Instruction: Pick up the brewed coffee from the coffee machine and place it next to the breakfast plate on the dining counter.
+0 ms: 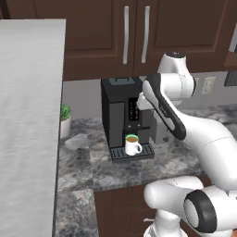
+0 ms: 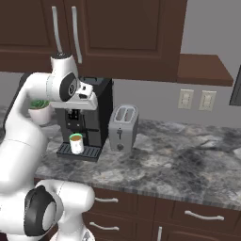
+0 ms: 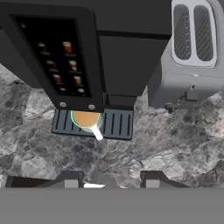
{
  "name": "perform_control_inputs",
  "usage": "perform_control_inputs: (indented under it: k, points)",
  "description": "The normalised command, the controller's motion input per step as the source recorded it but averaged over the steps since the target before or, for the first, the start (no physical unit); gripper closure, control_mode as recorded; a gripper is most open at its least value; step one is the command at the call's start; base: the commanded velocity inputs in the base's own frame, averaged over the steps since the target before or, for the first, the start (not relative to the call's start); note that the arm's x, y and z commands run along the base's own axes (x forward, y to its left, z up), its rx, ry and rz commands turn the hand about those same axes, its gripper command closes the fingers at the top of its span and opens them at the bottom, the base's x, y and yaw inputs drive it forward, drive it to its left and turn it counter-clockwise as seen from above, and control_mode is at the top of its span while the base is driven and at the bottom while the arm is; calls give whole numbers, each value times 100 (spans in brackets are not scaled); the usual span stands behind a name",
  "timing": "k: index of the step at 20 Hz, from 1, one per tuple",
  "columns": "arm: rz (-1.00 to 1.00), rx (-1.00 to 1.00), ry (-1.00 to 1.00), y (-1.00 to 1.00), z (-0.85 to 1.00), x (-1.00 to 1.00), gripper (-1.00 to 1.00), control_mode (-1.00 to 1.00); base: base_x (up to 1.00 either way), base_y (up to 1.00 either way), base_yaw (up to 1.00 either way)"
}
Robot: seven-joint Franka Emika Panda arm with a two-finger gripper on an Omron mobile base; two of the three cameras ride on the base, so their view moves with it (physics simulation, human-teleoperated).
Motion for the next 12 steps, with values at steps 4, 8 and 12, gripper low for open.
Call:
perform_control_inputs:
  k: [4, 8, 12]
  points:
    - [1, 0, -7, 6, -9, -13, -100, -100, 0, 0, 0]
    - [9, 0, -45, 4, -46, -56, -100, -100, 0, 0, 0]
    - [17, 0, -34, 0, -66, -56, -100, -100, 0, 0, 0]
